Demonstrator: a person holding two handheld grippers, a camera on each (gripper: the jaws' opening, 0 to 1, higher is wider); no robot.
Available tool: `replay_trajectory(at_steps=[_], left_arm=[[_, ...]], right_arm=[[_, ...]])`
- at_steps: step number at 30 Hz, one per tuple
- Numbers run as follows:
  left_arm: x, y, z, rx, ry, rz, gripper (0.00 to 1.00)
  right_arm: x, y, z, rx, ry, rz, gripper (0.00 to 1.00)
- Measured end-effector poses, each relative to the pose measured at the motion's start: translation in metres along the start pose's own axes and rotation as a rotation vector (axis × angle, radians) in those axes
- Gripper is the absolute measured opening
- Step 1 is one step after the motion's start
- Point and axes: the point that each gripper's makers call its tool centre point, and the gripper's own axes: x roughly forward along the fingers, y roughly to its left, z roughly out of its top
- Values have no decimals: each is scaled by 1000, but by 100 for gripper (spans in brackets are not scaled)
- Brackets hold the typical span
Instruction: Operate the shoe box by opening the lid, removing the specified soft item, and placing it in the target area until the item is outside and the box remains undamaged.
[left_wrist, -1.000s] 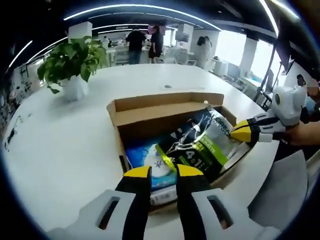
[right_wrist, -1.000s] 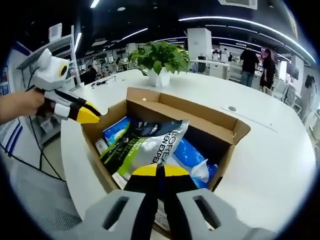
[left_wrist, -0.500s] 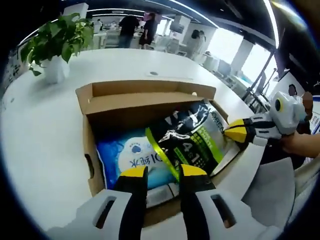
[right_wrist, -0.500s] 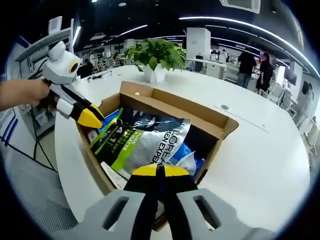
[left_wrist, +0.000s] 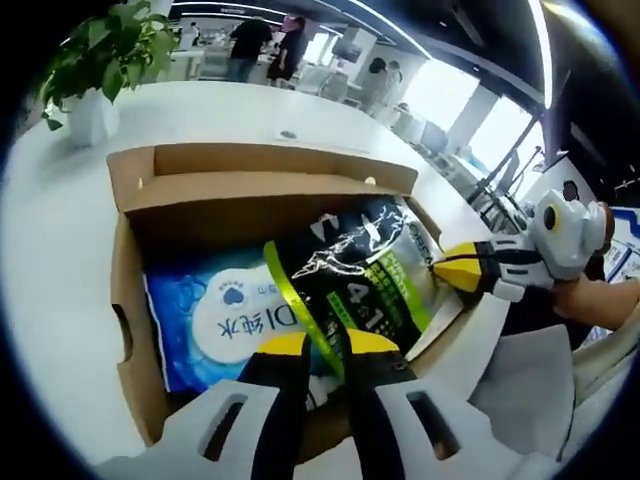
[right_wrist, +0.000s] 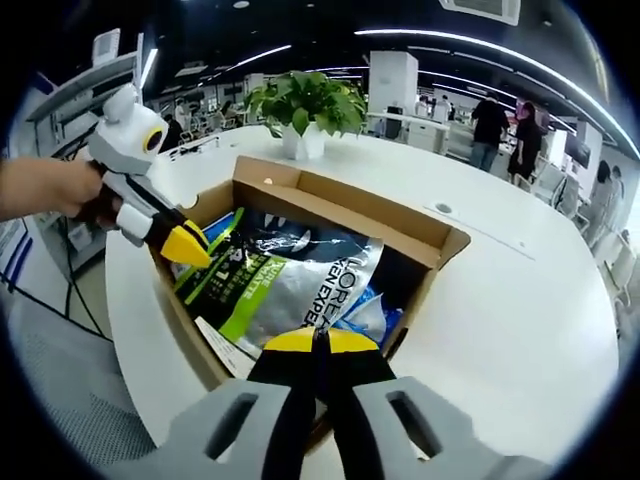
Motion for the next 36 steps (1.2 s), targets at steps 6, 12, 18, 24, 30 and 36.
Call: replay_trajectory(at_steps=[6, 12, 18, 24, 30, 36], left_arm=[[-4, -1, 6, -25, -24, -5, 0], [-3, -3, 7, 6, -16, 17, 0], [-6, -5, 12, 25, -19, 36, 0], [-12, -9, 22, 36, -36, 51, 0], [-15, -16, 32, 50, -39, 57, 0], [-17, -28, 42, 58, -39, 55, 0]], right_arm=[[-2, 0, 2, 40, -7, 2, 0], [-3, 1, 4, 81, -19, 6, 0], [-9, 2, 12, 90, -43, 11, 0], [-15, 0, 21, 125, -60, 12, 0], [-24, -5, 27, 143, -73, 7, 0], [-33, -13, 31, 159, -78, 1, 0]])
